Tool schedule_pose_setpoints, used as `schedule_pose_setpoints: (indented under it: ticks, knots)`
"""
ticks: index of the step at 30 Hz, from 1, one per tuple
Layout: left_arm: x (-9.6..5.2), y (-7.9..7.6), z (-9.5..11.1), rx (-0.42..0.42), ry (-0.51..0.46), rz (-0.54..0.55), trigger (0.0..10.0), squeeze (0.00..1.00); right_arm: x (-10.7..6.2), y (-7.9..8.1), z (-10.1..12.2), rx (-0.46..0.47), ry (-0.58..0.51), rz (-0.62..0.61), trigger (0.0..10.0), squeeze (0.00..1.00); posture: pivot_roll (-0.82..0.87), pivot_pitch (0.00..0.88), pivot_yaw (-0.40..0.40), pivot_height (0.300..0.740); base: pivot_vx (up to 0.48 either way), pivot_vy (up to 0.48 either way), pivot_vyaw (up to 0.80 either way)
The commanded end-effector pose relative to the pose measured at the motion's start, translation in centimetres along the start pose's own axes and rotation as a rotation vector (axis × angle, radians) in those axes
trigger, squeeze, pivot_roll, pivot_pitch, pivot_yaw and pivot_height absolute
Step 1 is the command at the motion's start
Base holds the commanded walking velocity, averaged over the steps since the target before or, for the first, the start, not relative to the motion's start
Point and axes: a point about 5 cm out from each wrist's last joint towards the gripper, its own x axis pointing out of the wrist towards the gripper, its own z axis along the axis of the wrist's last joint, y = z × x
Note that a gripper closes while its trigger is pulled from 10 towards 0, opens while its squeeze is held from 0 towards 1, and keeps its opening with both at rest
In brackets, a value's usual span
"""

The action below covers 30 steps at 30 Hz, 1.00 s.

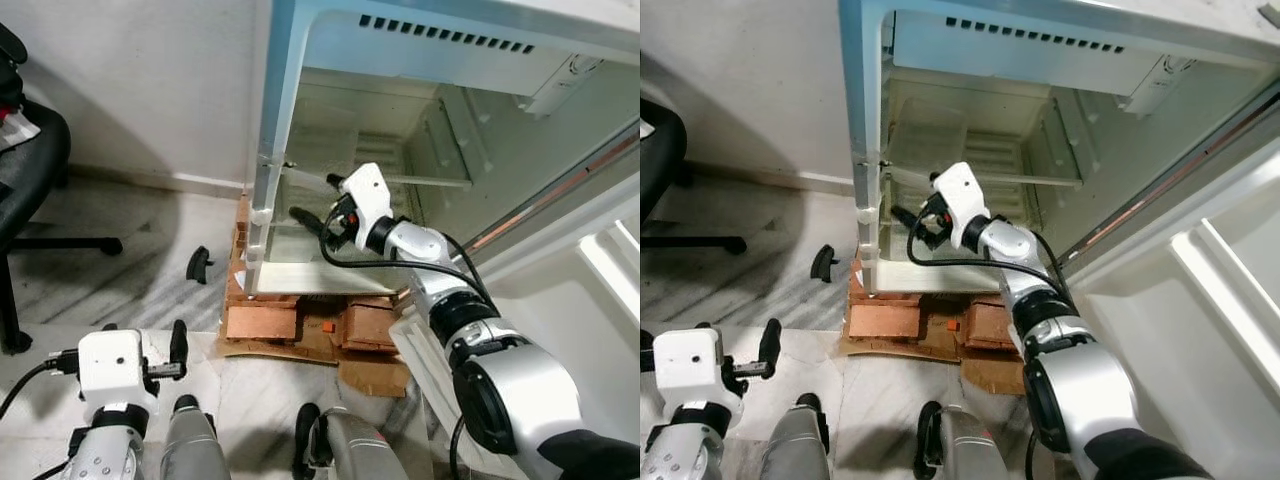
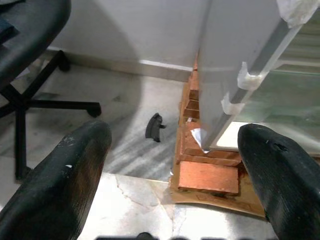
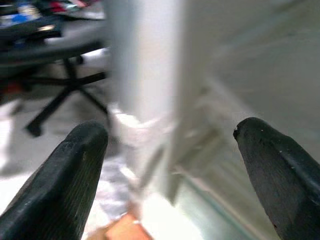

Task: Restocking fridge

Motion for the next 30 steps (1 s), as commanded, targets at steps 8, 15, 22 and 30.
schedule_pose_setpoints:
  ticks: [8, 15, 22, 30]
  knots:
    - [-2.4, 0.1, -1.1, 0.0, 0.079, 0.014, 10.0, 0.0, 1.2, 1.9, -1.1, -0.122, 0.132, 0.072, 10.0, 0.0, 0.22, 0.393, -0.22, 0.74, 0.0, 0.0, 0.0]
    - [-4.6, 0.6, -1.5, -0.003, 0.124, 0.057, 10.0, 0.0, 2.9, 1.6, 1.0, -0.193, 0.164, -0.013, 10.0, 0.0, 0.24, 0.441, -0.264, 0.74, 0.0, 0.0, 0.0]
    - [-5.9, 0.6, -1.5, -0.008, 0.148, 0.083, 10.0, 0.0, 4.5, 0.4, 4.1, -0.311, 0.184, -0.191, 10.0, 0.0, 0.25, 0.455, -0.292, 0.74, 0.0, 0.0, 0.0]
    - [-4.4, 0.8, -1.4, 0.002, 0.121, 0.079, 10.0, 0.0, 4.3, -0.5, 5.9, -0.279, 0.074, -0.207, 10.0, 0.0, 0.24, 0.411, -0.276, 0.74, 0.0, 0.0, 0.0]
